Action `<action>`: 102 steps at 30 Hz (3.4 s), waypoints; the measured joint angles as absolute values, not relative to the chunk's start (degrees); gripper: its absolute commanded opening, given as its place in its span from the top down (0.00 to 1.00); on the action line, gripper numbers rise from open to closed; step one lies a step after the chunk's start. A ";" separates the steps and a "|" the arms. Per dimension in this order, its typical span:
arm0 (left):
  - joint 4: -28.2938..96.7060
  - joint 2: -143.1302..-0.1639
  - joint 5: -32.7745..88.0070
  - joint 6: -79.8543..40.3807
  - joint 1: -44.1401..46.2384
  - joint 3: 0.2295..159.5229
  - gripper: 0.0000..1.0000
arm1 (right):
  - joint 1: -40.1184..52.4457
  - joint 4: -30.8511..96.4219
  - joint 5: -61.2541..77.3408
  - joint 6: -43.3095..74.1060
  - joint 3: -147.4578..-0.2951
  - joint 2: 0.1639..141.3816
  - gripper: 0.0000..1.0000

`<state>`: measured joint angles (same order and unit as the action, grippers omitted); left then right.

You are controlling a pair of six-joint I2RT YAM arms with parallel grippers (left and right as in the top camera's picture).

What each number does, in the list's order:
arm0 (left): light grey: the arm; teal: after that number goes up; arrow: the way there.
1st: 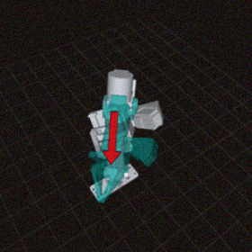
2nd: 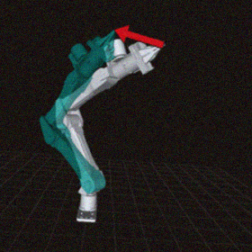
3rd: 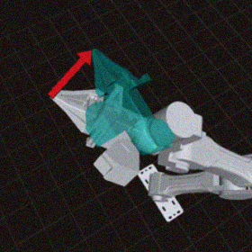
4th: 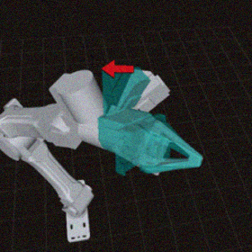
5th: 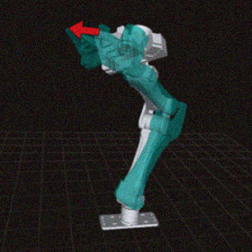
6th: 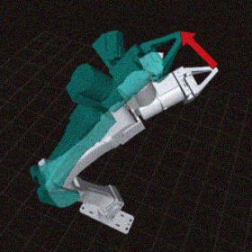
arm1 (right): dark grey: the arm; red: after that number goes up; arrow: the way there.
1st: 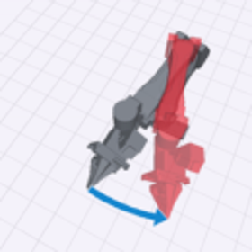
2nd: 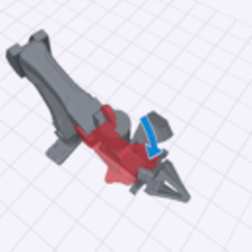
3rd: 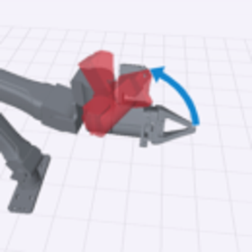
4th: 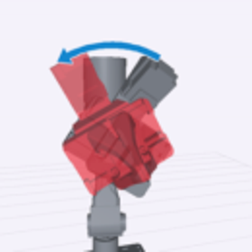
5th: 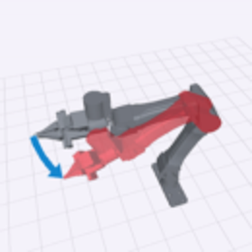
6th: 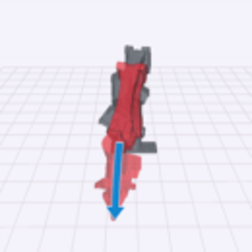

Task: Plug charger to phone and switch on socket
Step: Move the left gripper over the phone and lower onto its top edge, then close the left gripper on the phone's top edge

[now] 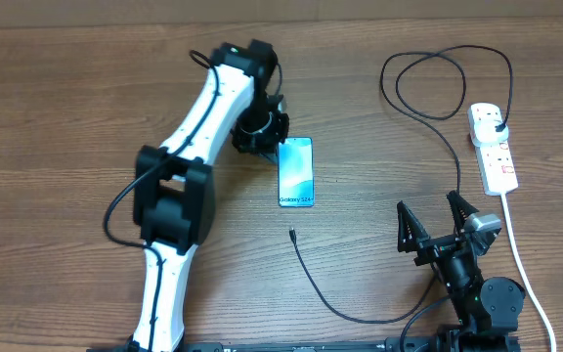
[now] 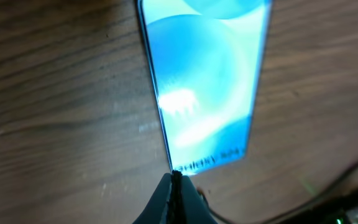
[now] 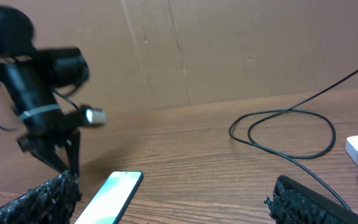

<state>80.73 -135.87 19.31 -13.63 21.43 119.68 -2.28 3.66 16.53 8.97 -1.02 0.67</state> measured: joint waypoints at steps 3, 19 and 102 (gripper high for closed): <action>79.18 -138.63 18.52 -15.14 22.83 119.68 0.96 | -2.26 3.64 16.53 8.97 -1.02 0.67 0.00; 74.87 -140.59 12.05 -20.56 27.16 120.55 0.35 | -2.26 3.64 16.56 8.97 -1.02 0.67 0.00; 59.86 -134.93 3.51 -31.24 31.90 108.62 0.01 | -2.26 3.64 16.53 8.99 -1.02 0.67 0.00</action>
<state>59.86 -134.93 3.51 -31.24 31.90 108.62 -2.26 3.64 16.53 8.99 -1.02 0.67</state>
